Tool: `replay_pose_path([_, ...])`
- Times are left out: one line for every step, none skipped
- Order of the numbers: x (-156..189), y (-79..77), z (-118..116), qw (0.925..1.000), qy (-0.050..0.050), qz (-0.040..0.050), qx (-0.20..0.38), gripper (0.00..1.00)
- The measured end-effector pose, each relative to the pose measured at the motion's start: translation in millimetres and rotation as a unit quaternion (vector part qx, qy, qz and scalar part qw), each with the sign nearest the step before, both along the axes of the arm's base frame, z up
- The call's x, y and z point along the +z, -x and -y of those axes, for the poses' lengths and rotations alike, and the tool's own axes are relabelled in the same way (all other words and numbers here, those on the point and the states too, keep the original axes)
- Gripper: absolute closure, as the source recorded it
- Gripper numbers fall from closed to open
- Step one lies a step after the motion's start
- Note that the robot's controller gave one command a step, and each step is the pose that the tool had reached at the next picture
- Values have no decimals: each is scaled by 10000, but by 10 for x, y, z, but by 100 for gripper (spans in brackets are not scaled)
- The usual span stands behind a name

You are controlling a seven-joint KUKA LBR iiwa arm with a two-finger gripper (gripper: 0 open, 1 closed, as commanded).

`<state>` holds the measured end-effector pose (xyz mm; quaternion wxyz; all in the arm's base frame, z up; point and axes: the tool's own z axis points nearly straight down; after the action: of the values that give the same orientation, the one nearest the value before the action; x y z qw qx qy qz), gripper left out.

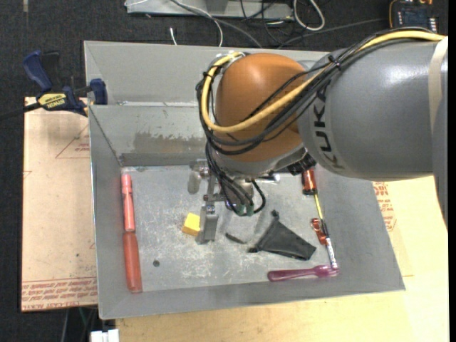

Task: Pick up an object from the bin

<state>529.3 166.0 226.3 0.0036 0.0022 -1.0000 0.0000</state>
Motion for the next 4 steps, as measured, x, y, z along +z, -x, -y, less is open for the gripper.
replay_pose_path([45,-18,12,10000,-6,39,-22,0])
replay_pose_path([-1241,-402,476,10000,-13,56,68,0])
replay_pose_path([-1562,-465,504,9999,-38,93,-37,0])
replay_pose_path([-1560,-257,282,9976,-17,57,-693,0])
